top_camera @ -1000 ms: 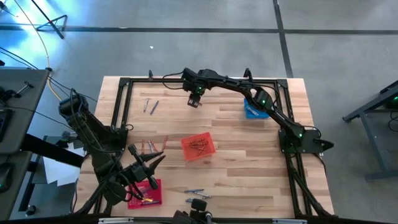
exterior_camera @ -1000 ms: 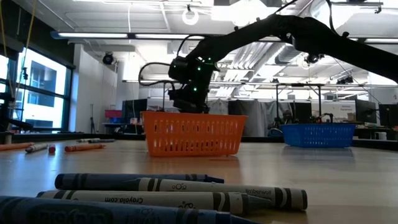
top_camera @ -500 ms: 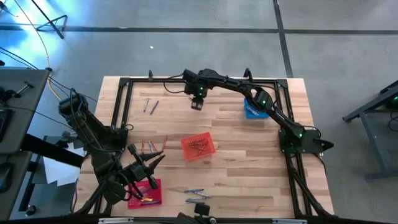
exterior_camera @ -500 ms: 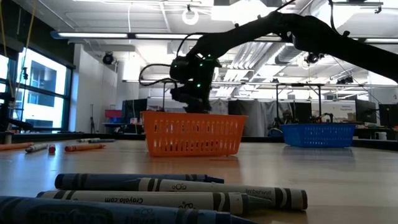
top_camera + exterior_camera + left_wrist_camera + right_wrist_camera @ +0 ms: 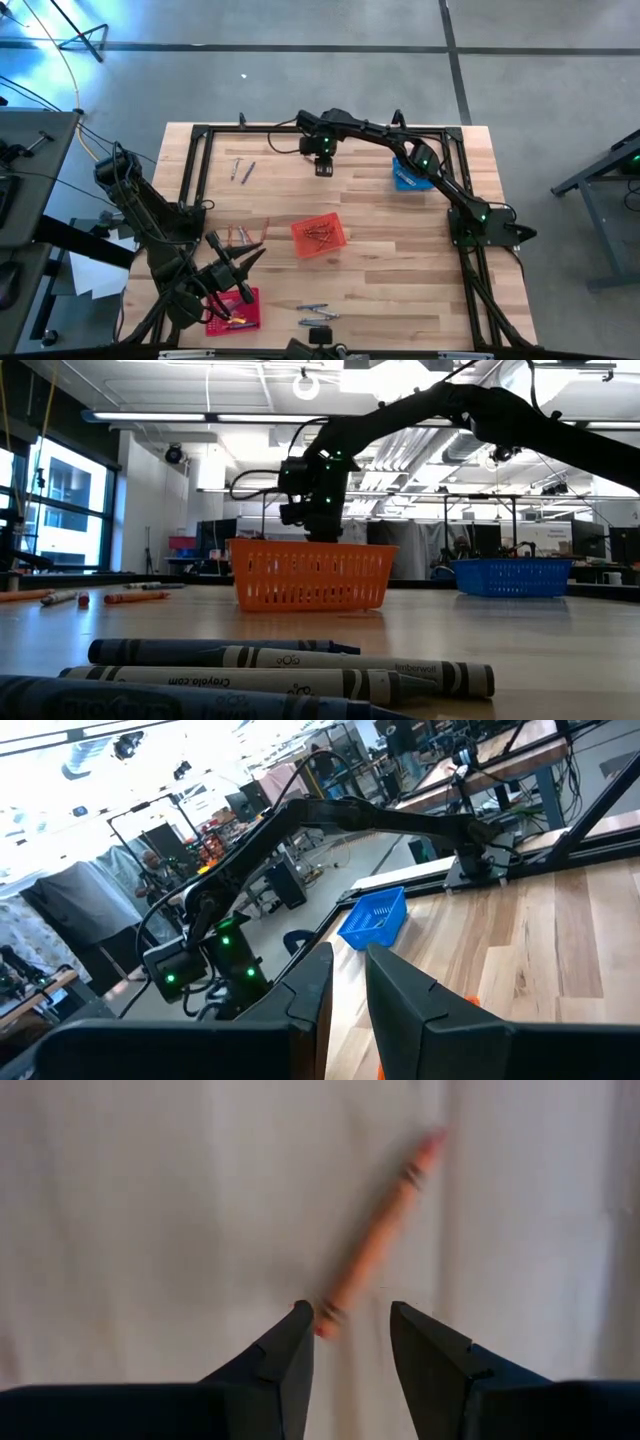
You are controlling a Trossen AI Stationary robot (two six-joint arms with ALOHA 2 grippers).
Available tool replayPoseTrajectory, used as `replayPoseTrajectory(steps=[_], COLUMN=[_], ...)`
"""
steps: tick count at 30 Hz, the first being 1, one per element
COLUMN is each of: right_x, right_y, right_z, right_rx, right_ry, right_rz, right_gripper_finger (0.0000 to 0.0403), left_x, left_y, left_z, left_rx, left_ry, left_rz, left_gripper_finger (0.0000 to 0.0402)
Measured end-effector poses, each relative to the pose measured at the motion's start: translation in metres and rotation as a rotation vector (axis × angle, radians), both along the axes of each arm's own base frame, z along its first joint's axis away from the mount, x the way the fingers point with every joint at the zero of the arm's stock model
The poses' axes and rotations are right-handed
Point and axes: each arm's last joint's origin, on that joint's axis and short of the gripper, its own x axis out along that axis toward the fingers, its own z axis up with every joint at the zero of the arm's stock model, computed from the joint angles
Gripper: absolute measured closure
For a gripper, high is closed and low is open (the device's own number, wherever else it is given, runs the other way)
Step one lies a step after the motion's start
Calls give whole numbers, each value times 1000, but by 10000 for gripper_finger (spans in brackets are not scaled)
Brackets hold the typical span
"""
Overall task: Sort crayons
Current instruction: Put the orange crayon into the orange bin
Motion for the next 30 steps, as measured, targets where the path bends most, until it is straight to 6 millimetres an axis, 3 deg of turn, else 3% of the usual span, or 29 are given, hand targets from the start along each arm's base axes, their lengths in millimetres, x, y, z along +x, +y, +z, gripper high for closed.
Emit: replayPoseTrajectory(steps=[8,14,18,30], right_x=[14,21,24,16], right_y=[12,9,6,9], right_z=[2,4,6,-2], right_rx=[-18,-40,-72,-52], right_ry=[-83,-141,-176,-69], right_rz=[14,-279,-362,-359], right_gripper_finger=[274,274,274,274], left_x=[0,0,-1,-1], left_y=[1,1,3,3], left_z=[0,0,1,1], left_rx=[3,5,2,4], left_ry=[2,4,1,3], left_rz=[3,2,3,3], left_gripper_finger=[351,351,351,351])
